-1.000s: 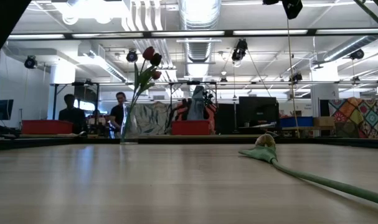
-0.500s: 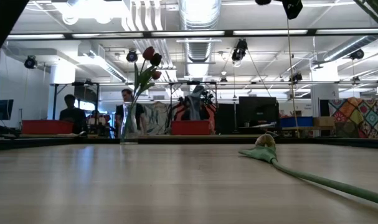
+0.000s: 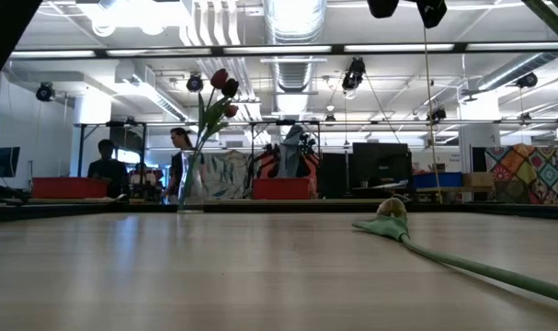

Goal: Sort flowers into vase by color
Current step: Put the pink flower into the yellow flower vase, then put the black flower into the transparent flower vase

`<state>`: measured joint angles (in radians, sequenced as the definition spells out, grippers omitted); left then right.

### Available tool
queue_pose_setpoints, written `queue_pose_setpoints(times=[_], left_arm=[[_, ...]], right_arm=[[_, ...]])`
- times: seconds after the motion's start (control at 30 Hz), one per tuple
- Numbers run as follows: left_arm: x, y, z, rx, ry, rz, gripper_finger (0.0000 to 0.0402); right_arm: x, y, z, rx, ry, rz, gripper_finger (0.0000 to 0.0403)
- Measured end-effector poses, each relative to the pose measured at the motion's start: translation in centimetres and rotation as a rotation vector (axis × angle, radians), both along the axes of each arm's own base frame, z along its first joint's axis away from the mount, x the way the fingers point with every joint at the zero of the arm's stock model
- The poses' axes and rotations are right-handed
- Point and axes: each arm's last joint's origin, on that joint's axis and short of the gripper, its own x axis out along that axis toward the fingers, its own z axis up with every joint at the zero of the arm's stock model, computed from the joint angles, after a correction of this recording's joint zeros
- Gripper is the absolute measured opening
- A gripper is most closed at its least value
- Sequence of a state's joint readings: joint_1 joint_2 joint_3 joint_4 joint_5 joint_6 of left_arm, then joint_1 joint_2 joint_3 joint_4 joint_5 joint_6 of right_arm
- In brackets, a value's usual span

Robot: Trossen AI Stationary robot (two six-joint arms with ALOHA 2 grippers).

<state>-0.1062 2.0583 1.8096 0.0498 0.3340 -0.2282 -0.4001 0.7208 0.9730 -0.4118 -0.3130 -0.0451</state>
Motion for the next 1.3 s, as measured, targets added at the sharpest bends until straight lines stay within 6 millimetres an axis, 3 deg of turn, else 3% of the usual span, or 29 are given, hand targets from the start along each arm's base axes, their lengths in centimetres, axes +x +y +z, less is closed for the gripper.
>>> queue_pose_setpoints(times=[0.27,0.73,0.97,1.17,1.3], left_arm=[[-0.3,0.1,2.8,0.086,0.024,-0.018,0.0223],[-1.8,1.9,9.0,0.121,0.021,0.009,0.0216],[-2.2,2.3,9.4,0.161,0.014,0.093,0.0130],[-1.9,2.4,7.8,0.158,0.049,0.139,0.0042],[-2.5,2.7,6.8,0.144,0.029,0.157,0.0006]], right_arm=[[0.0,0.0,0.0,0.000,0.001,0.000,0.0009],[0.0,0.0,0.0,-0.006,0.003,0.002,0.0009],[-0.1,0.1,-0.5,0.053,0.051,0.001,0.0009],[-0.5,0.2,-1.5,0.189,0.144,-0.029,0.0009],[-0.9,0.4,-2.0,0.302,0.250,-0.082,0.0009]])
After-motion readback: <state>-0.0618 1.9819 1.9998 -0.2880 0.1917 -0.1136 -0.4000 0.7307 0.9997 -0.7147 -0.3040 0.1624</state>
